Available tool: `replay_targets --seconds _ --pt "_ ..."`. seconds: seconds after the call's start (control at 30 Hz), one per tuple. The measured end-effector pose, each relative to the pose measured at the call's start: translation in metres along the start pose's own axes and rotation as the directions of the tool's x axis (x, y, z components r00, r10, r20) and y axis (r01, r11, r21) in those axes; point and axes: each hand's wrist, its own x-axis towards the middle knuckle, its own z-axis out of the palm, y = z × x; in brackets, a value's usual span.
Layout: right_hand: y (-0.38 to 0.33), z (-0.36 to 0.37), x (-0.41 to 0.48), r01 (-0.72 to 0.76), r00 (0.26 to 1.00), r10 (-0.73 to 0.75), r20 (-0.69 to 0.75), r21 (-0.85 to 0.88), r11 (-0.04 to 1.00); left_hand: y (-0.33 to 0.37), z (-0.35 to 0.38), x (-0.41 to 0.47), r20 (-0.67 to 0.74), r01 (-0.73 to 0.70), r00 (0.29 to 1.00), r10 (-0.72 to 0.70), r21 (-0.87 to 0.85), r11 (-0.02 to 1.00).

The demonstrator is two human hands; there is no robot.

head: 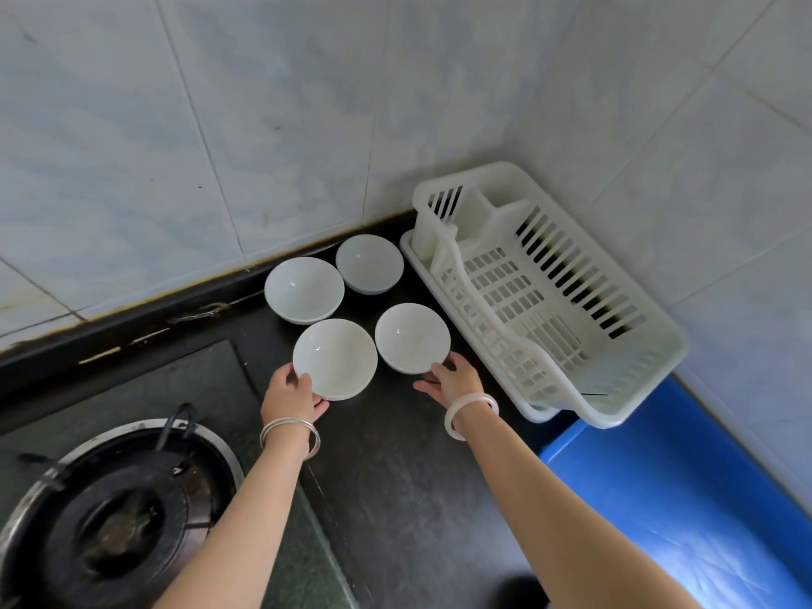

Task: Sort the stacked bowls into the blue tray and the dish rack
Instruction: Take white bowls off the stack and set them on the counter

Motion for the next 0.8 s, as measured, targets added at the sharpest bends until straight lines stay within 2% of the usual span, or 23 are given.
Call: replay_targets --seconds 0.2,0.47,0.6,0.8 --pt "-0.003 0.009 -0.003 0.03 1.0 -0.03 -0.001 0.058 0.998 0.004 0.004 0.0 -0.019 0.046 0.999 -0.048 -0.087 0.995" --pt "-0.016 0.021 0.007 0.032 0.999 -0.032 0.005 0.007 0.999 0.002 0.005 0.001 -0.028 0.054 0.998 -0.056 -0.092 0.994" --pt "-0.017 0.023 0.006 -0.009 1.0 0.007 0.014 0.121 0.993 0.0 0.005 0.002 -0.044 0.049 0.998 -0.055 -0.138 0.989" --pt "-0.021 0.021 -0.003 -0.048 0.997 0.041 0.065 0.113 0.992 -0.003 0.005 0.0 -0.066 0.017 0.997 -0.025 -0.112 0.994"
